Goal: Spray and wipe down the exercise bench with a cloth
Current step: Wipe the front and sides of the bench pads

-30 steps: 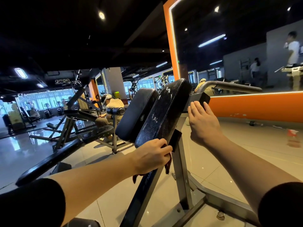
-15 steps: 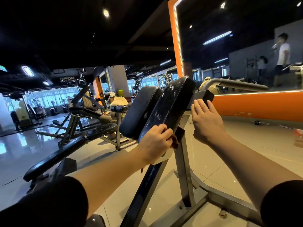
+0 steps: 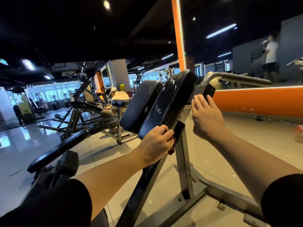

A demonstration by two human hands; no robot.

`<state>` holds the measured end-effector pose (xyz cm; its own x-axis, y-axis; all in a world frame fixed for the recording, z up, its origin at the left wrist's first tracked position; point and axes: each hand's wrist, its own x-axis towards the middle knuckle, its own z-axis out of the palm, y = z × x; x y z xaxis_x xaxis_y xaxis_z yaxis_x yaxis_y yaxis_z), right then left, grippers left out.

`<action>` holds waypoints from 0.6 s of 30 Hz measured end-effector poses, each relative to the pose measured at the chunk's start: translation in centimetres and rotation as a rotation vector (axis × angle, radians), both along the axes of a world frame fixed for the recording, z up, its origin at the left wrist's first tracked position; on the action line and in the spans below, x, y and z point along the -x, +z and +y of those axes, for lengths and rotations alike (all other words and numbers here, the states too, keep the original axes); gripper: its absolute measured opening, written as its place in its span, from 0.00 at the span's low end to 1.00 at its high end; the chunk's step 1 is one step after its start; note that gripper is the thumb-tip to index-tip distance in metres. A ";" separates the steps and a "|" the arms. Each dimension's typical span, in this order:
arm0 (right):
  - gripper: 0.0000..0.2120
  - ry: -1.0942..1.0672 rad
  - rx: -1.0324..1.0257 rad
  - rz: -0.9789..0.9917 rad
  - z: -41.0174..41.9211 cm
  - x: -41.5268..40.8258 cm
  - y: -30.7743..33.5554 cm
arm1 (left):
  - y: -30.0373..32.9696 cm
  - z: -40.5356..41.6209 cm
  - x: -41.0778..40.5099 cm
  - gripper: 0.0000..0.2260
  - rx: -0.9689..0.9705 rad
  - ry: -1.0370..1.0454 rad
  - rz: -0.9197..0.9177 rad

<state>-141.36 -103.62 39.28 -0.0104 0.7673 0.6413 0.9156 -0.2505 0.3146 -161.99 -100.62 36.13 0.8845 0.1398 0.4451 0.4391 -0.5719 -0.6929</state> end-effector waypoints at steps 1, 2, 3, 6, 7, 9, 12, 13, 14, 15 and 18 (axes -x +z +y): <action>0.37 0.006 0.000 0.002 -0.1 0.0 0.1 | 0.8 0.2 -0.9 0.10 -0.010 -0.005 -0.076; 0.37 0.010 0.007 0.000 -0.2 -0.1 0.3 | 1.7 0.5 -1.9 0.11 -0.012 -0.008 -0.147; 0.37 0.012 0.018 -0.009 -0.3 -0.2 0.3 | 2.5 0.7 -2.9 0.13 -0.021 -0.001 -0.199; 0.38 0.018 0.041 -0.023 -0.5 -0.3 0.5 | 2.8 1.8 -4.6 0.16 -0.039 0.122 -0.204; 0.38 0.019 0.043 -0.020 -0.5 -0.4 0.5 | 2.3 2.1 -4.5 0.17 -0.014 0.157 -0.177; 0.38 0.017 0.035 -0.017 -0.4 -0.3 0.5 | 0.7 2.3 -3.4 0.16 -0.010 0.151 -0.119; 0.37 0.019 0.020 -0.009 -0.2 -0.3 0.2 | -1.7 0.7 -1.1 0.14 0.017 0.097 0.096; 0.36 0.022 0.015 -0.006 -0.2 -0.3 0.1 | -2.3 -0.1 -0.3 0.13 0.023 0.085 0.160; 0.36 0.023 0.012 -0.003 -0.1 -0.3 0.0 | -2.7 -0.7 0.4 0.12 0.030 0.070 0.199; 0.36 0.024 0.011 -0.001 -0.1 -0.3 -0.1 | -2.9 -1.1 0.8 0.11 0.020 0.045 0.209; 0.36 0.037 0.002 0.003 0.0 -0.3 -0.1 | -1.2 -0.9 -0.2 0.09 -0.030 -0.065 0.063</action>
